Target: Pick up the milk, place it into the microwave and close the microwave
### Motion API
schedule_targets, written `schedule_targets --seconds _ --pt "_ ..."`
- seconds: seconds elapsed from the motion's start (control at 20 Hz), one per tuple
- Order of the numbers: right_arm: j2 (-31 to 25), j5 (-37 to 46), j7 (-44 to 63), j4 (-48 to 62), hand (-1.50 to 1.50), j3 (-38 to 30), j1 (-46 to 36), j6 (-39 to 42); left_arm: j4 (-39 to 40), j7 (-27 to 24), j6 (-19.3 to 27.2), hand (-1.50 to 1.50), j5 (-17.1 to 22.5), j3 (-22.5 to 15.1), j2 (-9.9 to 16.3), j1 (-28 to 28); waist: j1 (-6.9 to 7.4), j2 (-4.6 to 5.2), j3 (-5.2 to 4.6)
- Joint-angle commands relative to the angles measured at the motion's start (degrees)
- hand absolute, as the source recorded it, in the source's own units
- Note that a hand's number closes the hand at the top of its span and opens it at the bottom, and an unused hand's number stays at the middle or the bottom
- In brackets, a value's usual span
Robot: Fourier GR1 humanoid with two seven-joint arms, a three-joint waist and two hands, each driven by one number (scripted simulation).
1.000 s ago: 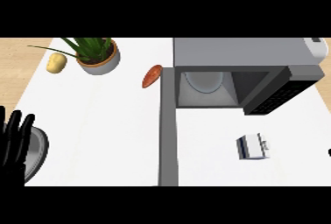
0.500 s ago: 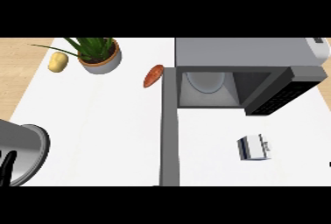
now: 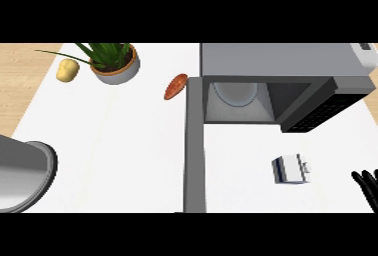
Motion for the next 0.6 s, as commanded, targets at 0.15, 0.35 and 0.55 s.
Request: schedule_targets --seconds 0.15,0.35,0.55 --pt "2.89 10.55 -2.15 6.87 -1.50 4.33 -6.71 -3.55 -1.90 -0.33 -2.23 -1.50 1.83 0.44 -0.78 2.70 0.05 0.10 0.01" --pt "2.50 14.35 -2.74 12.94 -1.50 3.74 -11.80 -6.72 1.75 -6.69 -8.05 -1.50 3.16 3.53 -0.80 6.68 0.38 0.03 -0.01" --pt "1.91 17.73 -9.38 19.81 -1.50 3.22 -12.38 -8.25 0.64 -4.12 -7.17 -1.50 5.88 7.25 -0.31 5.76 -0.01 0.09 0.01"
